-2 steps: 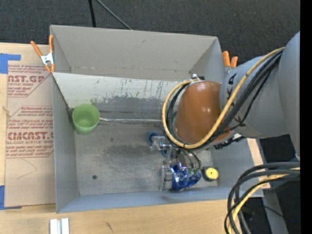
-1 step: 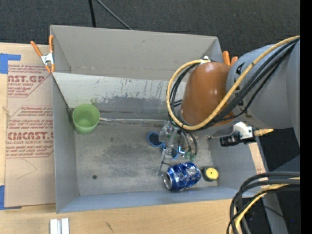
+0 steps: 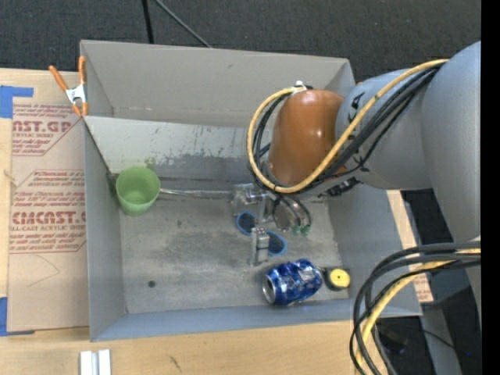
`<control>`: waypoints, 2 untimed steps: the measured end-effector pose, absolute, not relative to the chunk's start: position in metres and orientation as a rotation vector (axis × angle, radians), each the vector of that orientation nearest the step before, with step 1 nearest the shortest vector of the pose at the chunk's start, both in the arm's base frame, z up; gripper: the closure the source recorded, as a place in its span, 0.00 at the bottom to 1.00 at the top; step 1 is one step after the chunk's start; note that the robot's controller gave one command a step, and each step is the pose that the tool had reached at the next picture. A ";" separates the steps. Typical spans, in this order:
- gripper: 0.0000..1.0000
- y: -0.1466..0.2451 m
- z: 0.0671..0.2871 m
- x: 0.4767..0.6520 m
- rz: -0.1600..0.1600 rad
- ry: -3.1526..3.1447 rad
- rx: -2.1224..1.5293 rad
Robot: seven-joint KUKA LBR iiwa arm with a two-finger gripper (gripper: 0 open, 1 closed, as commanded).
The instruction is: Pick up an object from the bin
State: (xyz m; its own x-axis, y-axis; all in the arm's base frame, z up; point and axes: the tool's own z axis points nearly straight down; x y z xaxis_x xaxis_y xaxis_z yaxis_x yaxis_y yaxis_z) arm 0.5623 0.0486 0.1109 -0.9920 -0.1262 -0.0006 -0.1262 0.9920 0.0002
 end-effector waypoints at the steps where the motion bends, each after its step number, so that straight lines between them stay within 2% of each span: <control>1: 0.00 0.055 0.167 0.531 0.001 3.037 -0.786; 2: 0.00 0.052 0.181 0.492 0.002 3.079 -0.626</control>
Offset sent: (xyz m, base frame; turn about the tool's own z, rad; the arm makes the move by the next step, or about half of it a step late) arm -0.0325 0.0050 0.0553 -0.3784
